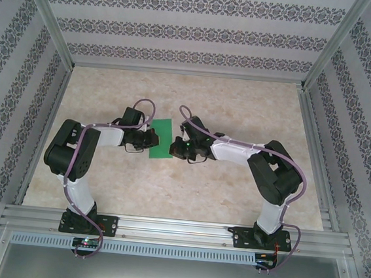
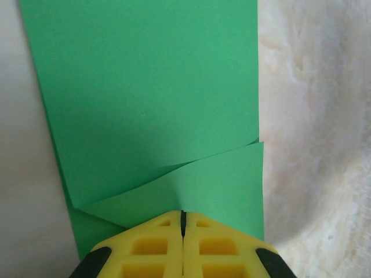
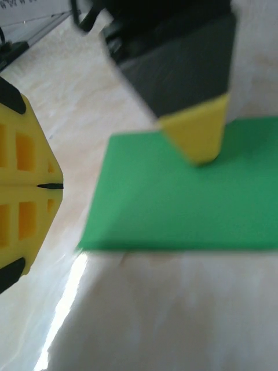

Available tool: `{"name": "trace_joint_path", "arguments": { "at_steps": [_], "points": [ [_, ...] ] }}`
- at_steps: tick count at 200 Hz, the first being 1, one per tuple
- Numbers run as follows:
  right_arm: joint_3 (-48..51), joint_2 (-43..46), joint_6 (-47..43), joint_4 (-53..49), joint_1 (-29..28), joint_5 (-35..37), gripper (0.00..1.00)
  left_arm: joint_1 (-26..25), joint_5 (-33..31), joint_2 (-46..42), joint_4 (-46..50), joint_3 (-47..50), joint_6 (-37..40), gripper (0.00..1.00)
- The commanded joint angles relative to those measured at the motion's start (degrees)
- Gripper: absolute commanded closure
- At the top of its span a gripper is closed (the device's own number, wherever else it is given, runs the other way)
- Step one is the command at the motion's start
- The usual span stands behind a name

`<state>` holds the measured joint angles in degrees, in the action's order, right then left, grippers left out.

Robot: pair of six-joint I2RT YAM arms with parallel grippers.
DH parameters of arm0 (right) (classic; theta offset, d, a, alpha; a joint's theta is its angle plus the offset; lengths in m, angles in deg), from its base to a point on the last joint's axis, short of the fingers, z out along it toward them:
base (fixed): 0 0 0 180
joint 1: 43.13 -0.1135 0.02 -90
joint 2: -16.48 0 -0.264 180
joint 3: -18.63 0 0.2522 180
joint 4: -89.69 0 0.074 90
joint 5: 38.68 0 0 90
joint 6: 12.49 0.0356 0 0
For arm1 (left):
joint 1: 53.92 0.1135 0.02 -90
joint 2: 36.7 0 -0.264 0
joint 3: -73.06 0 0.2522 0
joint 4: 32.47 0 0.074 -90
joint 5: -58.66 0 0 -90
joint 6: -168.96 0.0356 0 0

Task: Fold a paper plane with a square sheet of paper (pick it up from the middle)
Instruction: Fold the triangle a second time at the center of the table.

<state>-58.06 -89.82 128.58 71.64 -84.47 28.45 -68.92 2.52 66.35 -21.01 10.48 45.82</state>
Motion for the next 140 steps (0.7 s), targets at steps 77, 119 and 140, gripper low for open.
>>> {"name": "trace_joint_path", "arguments": {
  "at_steps": [77,119,140],
  "points": [
    [-4.59,-7.50,-2.73,-7.53,-0.31,5.42,1.00,-3.23,-2.58,-3.43,3.88,0.75,-1.75,0.92],
    [-3.42,-8.79,-2.90,-11.40,-0.32,6.49,1.00,-1.39,-5.82,-3.72,5.63,-0.20,-0.48,0.89],
    [-1.93,-8.93,-2.65,-12.04,-0.11,6.65,1.00,0.94,-9.71,-3.41,7.96,-0.85,0.83,0.88]
  ]
}}
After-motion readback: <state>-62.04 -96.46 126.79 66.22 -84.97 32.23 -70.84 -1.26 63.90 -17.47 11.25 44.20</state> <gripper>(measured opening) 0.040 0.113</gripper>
